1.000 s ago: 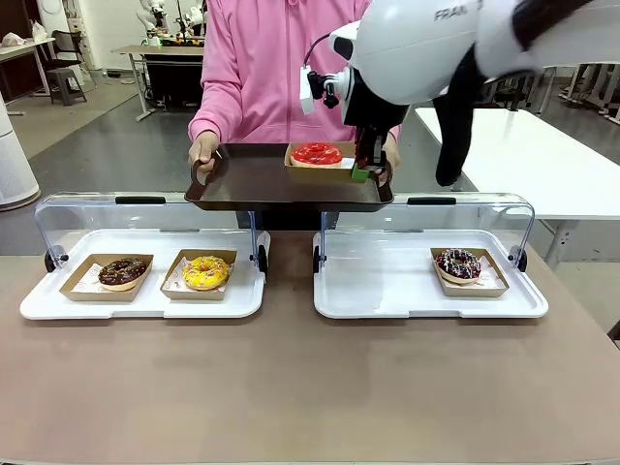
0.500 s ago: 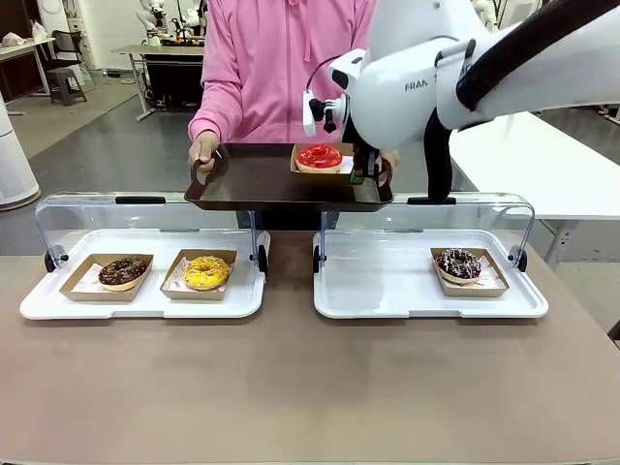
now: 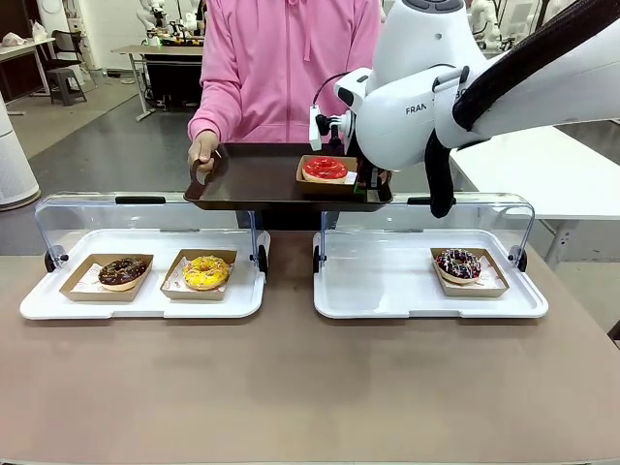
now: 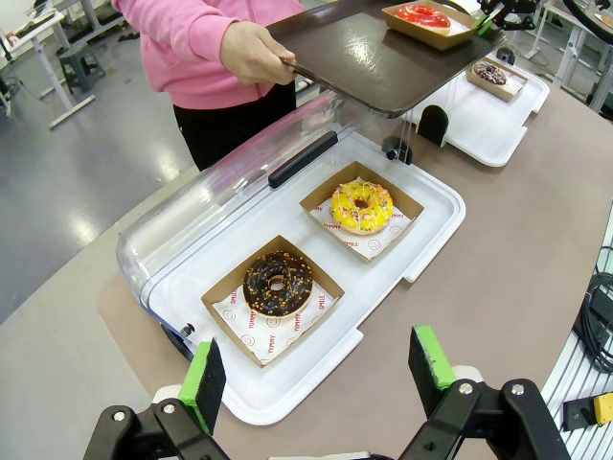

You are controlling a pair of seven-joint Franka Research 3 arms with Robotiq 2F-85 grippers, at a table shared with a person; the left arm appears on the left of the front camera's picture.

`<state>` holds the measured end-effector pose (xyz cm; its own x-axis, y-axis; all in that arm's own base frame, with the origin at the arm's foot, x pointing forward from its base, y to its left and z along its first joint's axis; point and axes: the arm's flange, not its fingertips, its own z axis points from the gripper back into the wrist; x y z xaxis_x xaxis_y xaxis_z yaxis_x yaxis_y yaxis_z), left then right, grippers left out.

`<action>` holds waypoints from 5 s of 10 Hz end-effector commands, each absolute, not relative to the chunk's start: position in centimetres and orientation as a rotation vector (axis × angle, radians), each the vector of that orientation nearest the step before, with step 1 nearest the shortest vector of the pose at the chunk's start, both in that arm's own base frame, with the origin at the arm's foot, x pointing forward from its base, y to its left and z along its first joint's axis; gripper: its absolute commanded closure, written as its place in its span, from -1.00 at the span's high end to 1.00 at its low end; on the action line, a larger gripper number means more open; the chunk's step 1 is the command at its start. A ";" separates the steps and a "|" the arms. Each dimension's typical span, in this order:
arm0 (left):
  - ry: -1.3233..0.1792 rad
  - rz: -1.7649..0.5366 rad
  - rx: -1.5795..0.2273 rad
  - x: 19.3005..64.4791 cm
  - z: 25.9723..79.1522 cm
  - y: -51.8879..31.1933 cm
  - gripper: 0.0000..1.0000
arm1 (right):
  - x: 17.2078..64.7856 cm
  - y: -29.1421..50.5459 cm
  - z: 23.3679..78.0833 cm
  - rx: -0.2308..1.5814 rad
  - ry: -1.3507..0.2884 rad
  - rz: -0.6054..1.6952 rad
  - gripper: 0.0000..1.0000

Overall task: Provide the desired donut to the person.
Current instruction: Place the picked Paper togo box onto the Handle tray extended by the person, then pick up and lift the Paper togo box containing the Donut pointed at by the person.

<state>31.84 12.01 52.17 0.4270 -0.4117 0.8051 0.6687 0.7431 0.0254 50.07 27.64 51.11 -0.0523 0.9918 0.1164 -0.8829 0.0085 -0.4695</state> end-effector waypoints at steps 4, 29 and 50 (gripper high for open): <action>-0.910 -0.685 -0.333 31.9 52.1 12.1 1.00 | 47.9 26.5 53.8 -0.261 -0.521 1.569 1.00; -0.910 -0.685 -0.333 31.9 52.1 12.1 1.00 | 35.7 -0.6 57.3 0.309 -0.812 1.305 1.00; -0.910 -0.685 -0.333 31.9 52.1 12.1 1.00 | 31.7 -8.9 54.8 0.307 -0.957 0.819 1.00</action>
